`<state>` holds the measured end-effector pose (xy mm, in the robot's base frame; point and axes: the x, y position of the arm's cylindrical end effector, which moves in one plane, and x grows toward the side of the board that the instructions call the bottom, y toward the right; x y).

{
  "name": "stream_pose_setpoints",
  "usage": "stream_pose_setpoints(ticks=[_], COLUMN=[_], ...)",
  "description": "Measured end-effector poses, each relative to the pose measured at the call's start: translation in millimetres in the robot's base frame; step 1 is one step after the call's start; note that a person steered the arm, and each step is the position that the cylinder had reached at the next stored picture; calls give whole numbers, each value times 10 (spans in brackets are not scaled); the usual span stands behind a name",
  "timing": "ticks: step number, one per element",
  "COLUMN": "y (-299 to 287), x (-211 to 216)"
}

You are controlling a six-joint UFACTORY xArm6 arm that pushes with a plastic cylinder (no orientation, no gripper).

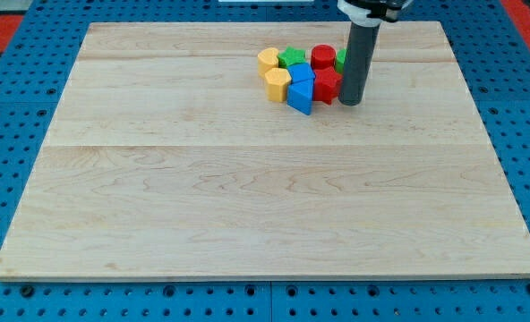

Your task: Push the green circle and red circle towards left

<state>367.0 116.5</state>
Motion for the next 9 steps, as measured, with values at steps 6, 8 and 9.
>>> stream_pose_setpoints(ticks=[6, 8, 9], y=[520, 276, 182], x=[-955, -853, -807])
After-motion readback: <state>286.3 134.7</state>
